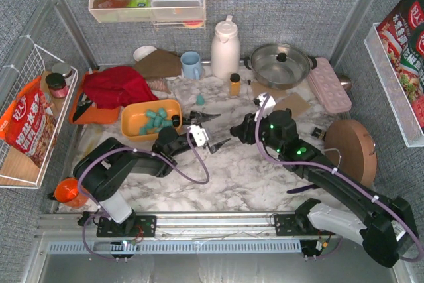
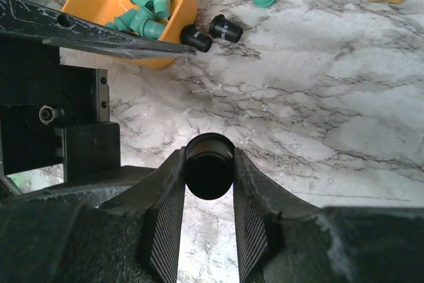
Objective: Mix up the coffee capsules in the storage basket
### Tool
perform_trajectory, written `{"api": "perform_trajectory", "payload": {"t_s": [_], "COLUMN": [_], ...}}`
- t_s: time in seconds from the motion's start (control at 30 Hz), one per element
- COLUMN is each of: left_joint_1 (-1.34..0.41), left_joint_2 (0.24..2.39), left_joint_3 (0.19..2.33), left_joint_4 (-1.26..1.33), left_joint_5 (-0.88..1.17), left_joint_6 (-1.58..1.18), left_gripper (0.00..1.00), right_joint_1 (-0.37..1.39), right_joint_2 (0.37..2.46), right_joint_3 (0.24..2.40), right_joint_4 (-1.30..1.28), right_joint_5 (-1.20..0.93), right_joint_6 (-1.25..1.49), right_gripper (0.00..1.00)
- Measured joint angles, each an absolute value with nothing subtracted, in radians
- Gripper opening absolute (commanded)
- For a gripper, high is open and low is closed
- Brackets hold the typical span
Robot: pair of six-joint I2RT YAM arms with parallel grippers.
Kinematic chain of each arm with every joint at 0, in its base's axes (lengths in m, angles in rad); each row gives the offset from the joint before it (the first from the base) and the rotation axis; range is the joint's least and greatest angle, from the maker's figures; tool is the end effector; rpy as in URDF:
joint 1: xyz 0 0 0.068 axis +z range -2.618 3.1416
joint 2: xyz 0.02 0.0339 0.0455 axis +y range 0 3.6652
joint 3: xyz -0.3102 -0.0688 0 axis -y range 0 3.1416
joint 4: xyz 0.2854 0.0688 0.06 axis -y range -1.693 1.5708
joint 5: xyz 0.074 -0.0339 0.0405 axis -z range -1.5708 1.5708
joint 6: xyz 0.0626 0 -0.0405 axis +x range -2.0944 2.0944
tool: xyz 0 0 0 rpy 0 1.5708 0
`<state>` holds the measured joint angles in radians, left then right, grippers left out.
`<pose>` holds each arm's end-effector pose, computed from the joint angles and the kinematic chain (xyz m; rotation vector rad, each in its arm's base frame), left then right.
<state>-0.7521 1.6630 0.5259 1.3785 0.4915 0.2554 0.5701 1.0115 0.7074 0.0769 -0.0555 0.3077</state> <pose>0.2342 -0.2596 0.2195 1.0157 0.9601 -0.7411 0.2327 0.1533 0.3175 -0.2823 1.8277 0.6712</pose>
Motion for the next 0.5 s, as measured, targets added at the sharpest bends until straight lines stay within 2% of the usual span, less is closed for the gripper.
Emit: {"api": "perform_trajectory", "payload": {"t_s": [0.37,0.5], "left_joint_1": [-0.789,-0.789], "left_joint_2": [1.703,1.702], "left_joint_3": [0.575,0.576], "left_joint_4": [1.358,1.338], "left_joint_5": [0.533,0.526], "left_joint_6": [0.34,0.352], "left_gripper": [0.99,0.9], "right_joint_1": [0.57,0.57], "right_joint_2": [1.075,1.076], "right_joint_3": [0.698,0.698], "right_joint_4": [0.182,0.198], "right_joint_5": [-0.122,-0.138], "right_joint_6": [0.383,0.398], "right_gripper": [0.2,0.2]}}
